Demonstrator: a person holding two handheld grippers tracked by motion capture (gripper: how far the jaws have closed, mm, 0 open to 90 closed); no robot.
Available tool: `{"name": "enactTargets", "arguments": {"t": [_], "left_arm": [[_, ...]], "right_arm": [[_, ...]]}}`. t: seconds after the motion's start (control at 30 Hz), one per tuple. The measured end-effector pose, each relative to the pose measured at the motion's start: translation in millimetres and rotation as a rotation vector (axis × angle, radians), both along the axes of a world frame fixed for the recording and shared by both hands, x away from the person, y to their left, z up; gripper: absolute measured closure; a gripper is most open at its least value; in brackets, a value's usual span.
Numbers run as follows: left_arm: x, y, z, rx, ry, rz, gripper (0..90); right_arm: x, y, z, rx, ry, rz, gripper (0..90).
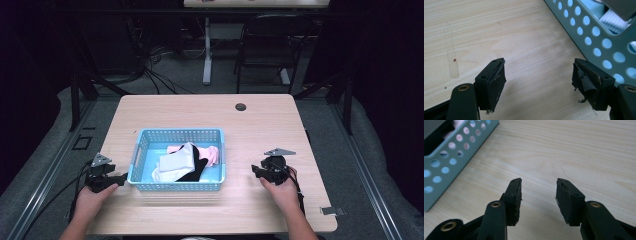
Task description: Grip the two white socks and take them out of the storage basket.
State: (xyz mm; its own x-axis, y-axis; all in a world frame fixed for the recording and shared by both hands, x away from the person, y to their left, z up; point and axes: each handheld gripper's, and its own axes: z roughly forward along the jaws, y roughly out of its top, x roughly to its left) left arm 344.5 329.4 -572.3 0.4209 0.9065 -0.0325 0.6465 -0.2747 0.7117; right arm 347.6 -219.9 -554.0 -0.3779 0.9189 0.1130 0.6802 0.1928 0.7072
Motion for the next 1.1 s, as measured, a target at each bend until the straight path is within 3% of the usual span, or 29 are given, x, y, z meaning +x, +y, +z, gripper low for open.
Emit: {"name": "enactTargets", "arguments": {"t": [0.13,0.2,0.4,0.47,0.63,1.1], "left_arm": [[-0.4,0.4,-0.1,-0.002,-0.001,0.005,26.5],[-0.7,0.6,-0.3,0.0,0.002,0.003,26.5],[-1.1,0.5,0.0,0.0,-0.002,0.003,26.5],[-0.9,0.2,-0.4,0.001,-0.001,0.004,26.6],[-0.7,0.3,-0.4,0.003,0.004,0.002,26.6],[-0.5,0.7,-0.4,-0.002,0.002,0.007,26.5]], "right_arm": [[-1.9,4.8,9.1,-0.019,-0.03,0.012,55.4],[-2.0,9.9,22.7,0.001,-0.039,0.032,55.6],[1.1,22.3,42.6,-0.014,-0.067,0.099,55.6],[6.3,29.2,53.6,0.022,-0.035,0.122,60.4],[17.2,39.9,65.1,0.04,0.003,0.154,64.8],[41.9,85.7,78.8,0.036,0.018,0.221,67.0]]}}
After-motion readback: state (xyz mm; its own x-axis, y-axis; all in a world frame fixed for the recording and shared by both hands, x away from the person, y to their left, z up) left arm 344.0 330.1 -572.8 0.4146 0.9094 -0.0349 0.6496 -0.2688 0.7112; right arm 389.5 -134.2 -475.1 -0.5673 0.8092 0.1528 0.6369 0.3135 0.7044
